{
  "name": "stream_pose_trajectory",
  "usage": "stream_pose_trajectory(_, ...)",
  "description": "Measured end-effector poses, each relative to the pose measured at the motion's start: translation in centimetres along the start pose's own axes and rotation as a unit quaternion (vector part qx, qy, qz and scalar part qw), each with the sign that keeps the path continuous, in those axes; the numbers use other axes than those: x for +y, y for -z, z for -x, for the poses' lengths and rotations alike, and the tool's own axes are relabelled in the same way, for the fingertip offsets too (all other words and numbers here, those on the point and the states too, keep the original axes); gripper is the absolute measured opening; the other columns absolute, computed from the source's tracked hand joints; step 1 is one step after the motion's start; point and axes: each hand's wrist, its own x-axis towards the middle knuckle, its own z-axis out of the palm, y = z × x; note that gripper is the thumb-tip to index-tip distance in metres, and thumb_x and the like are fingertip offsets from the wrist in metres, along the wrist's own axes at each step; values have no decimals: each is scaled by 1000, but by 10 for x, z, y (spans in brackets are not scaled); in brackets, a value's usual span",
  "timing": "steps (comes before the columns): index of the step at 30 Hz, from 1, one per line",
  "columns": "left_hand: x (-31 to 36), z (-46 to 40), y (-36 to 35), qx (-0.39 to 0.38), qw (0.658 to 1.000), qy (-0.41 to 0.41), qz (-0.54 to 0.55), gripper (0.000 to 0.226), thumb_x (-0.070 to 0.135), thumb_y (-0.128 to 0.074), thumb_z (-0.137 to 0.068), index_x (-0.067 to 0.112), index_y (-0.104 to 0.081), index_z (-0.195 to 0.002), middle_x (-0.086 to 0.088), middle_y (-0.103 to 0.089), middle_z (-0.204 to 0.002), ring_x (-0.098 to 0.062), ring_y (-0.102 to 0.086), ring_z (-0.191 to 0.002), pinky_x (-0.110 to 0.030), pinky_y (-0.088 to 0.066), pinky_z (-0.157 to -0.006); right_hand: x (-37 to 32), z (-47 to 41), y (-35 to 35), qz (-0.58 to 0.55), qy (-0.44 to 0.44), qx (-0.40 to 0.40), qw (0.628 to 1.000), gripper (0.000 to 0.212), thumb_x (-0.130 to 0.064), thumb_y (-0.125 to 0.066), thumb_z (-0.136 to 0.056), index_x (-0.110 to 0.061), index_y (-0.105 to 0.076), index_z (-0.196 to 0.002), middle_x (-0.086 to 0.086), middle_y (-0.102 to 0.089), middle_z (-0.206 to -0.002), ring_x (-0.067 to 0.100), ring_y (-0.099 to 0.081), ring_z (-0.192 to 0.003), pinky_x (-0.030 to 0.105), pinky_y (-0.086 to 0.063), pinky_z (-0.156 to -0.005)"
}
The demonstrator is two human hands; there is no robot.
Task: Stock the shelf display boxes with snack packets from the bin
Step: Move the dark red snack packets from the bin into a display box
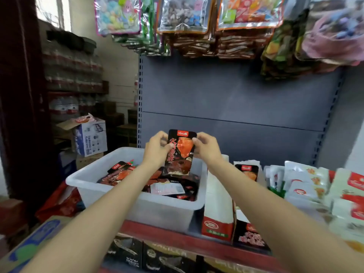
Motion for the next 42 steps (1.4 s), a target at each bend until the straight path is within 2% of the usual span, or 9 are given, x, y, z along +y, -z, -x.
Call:
stream_pose_trajectory(3, 44, 30, -7, 4, 996, -67, 50, 14, 10, -66, -85, 17, -54, -84, 7, -59, -76, -15, -57, -76, -29, -47, -73, -26, 36, 43, -6, 34, 36, 999, 9, -11, -54, -94, -17, -59, -90, 10, -66, -96, 28, -67, -92, 47, -58, -77)
stream_pose_trajectory(9, 99, 76, -41, -56, 988, -106, 92, 14, 11, -65, -86, 18, -53, -84, 10, -57, -77, -8, -54, -73, -19, -41, -66, -39, 84, 120, 125, 92, 72, 985, 35, -7, -63, -85, -28, -50, -111, 17, -65, -94, 35, -63, -88, 48, -53, -79)
stream_pose_trajectory(13, 115, 87, -71, -79, 986, -103, 105, 13, 10, -65, -86, 15, -53, -89, 2, -61, -82, -13, -56, -75, -14, -42, -60, -38, 86, 159, 198, 97, 62, 973, 26, -6, -63, -85, -18, -52, -106, 5, -62, -83, 24, -61, -76, 35, -53, -64)
stream_pose_trajectory(18, 108, 66, -111, -108, 984, -92, 111, 35, 10, -63, -87, 24, -47, -116, -5, -60, -81, -20, -62, -77, -34, -52, -71, -16, 50, 182, 254, 105, 64, 959, 14, -8, -63, -85, -14, -57, -97, 1, -58, -88, 15, -54, -80, 25, -38, -59)
stream_pose_trajectory(22, 95, 46, -136, -141, 983, -69, 90, 42, 6, -63, -87, 28, -47, -120, -4, -57, -76, -17, -59, -72, -19, -54, -59, 1, 15, 193, 285, 58, 15, 957, 15, -2, -66, -81, -13, -56, -84, 3, -60, -79, 16, -55, -73, 7, -40, -52)
stream_pose_trajectory(26, 97, 31, -144, -188, 978, -32, 87, 32, 7, -63, -87, 28, -49, -106, -6, -60, -86, -19, -63, -76, -35, -59, -61, 6, -2, 207, 262, -14, -74, 962, 14, -1, -66, -83, -11, -55, -86, 2, -61, -79, 17, -62, -73, 28, -59, -60)
stream_pose_trajectory(32, 112, 30, -144, -158, 987, 10, 27, 24, 7, -62, -88, 22, -54, -104, -1, -60, -80, -9, -58, -69, -19, -49, -62, -3, -12, 211, 266, -39, -128, 955, 20, 1, -64, -82, -11, -60, -98, 11, -66, -87, 28, -69, -77, 38, -59, -68)
stream_pose_trajectory(37, 130, 18, -129, -203, 977, 59, -19, 20, 7, -63, -87, 12, -56, -105, 4, -57, -68, -10, -56, -66, -27, -50, -67, -8, -18, 206, 309, -36, -122, 942, 10, -3, -62, -84, -9, -64, -93, 4, -64, -83, 19, -59, -69, 9, -44, -62)
stream_pose_trajectory(42, 132, 15, -132, -258, 959, 64, -101, 12, 8, -60, -90, 12, -56, -101, -1, -60, -68, -17, -58, -67, -26, -44, -64, 3, -20, 204, 356, -50, -137, 923, 8, -5, -62, -86, -5, -66, -93, 4, -63, -83, 15, -57, -75, 13, -34, -60)
